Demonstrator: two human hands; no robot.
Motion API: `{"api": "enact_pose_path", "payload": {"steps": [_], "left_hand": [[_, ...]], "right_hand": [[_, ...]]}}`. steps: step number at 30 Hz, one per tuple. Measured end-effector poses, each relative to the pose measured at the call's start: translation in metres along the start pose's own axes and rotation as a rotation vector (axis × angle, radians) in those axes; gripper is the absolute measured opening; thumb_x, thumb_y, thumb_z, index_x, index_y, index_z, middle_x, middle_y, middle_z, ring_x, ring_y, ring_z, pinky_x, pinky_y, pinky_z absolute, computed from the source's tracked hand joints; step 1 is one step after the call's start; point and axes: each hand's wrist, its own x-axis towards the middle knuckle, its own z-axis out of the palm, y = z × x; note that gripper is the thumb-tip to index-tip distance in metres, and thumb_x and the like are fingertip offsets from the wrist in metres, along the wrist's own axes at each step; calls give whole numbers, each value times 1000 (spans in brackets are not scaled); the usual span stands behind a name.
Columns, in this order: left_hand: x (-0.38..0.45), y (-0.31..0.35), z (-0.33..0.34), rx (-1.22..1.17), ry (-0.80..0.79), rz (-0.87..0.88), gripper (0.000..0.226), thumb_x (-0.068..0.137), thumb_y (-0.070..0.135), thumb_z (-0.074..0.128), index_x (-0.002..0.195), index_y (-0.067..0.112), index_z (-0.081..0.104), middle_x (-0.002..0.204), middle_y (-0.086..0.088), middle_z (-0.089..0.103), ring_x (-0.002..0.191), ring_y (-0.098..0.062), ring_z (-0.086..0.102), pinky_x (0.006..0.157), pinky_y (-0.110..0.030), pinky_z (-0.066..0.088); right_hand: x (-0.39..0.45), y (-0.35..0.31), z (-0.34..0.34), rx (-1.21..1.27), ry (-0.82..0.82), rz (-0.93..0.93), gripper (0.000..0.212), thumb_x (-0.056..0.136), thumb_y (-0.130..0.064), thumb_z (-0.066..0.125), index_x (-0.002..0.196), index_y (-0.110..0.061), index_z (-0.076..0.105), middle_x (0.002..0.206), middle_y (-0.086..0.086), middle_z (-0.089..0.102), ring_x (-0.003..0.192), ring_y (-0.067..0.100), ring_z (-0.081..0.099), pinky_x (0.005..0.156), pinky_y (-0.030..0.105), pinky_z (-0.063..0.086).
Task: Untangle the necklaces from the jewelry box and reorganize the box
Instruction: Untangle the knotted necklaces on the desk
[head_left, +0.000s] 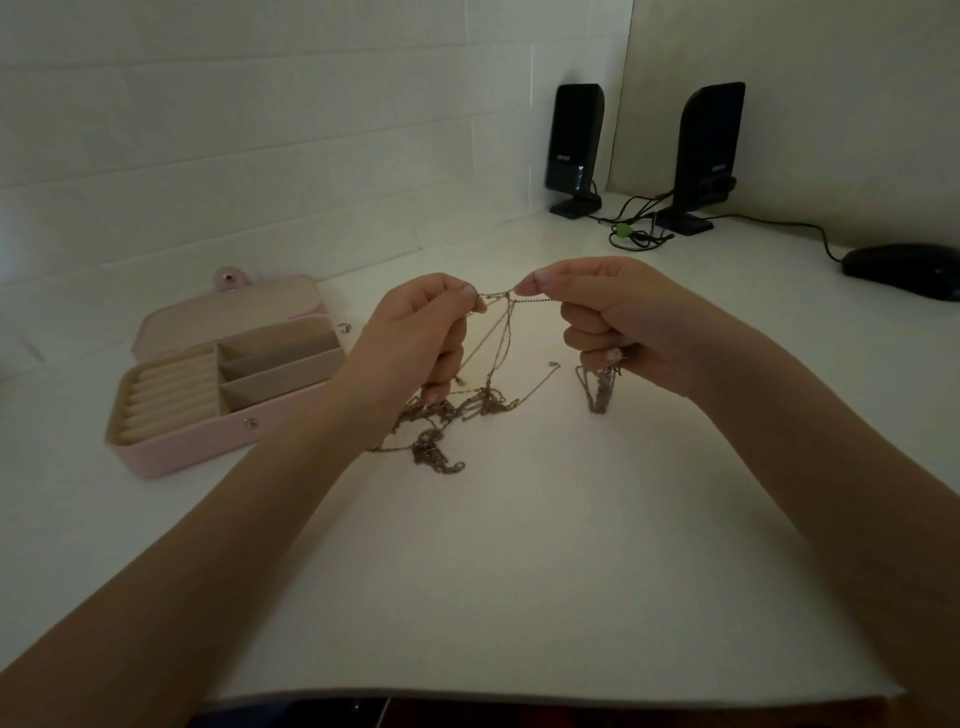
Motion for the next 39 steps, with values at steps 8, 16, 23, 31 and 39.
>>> {"api": "enact_pose_path", "payload": {"steps": [8, 16, 23, 31, 39], "left_hand": [[0, -5, -5, 264, -62, 87, 27, 89, 34, 61, 68, 18, 64, 40, 5, 34, 35, -12, 24, 38, -16, 22], [0, -6, -6, 315, -44, 46, 18, 86, 29, 68, 71, 19, 64, 62, 1, 59, 53, -12, 52, 37, -19, 37], [1, -5, -8, 286, 24, 1, 28, 96, 32, 52, 79, 12, 63, 54, -3, 61, 46, -18, 61, 40, -22, 45], [3, -8, -14, 779, 75, 176, 21, 76, 39, 75, 69, 21, 68, 61, 8, 57, 52, 4, 48, 49, -7, 34], [3, -8, -17, 825, 39, 145, 21, 75, 36, 75, 62, 24, 64, 44, 13, 51, 42, 1, 44, 50, -17, 34]], "right_hand": [[1, 0, -1, 78, 103, -62, 19, 99, -21, 48, 92, -14, 64, 49, -6, 20, 41, 7, 17, 39, 18, 16], [4, -2, -7, 160, 219, -90, 17, 100, -18, 46, 96, -13, 62, 46, -7, 23, 41, 7, 17, 39, 18, 16], [4, -1, -5, -143, 335, -116, 20, 99, -25, 49, 95, -15, 65, 47, -6, 28, 41, 8, 22, 39, 20, 23], [9, 2, -3, -438, 587, -278, 17, 98, -26, 49, 92, -19, 64, 37, -25, 42, 35, 4, 31, 38, 12, 28], [7, -1, -2, -239, 484, -269, 19, 97, -27, 51, 83, -26, 64, 47, -6, 33, 42, 9, 25, 40, 21, 27]]}}
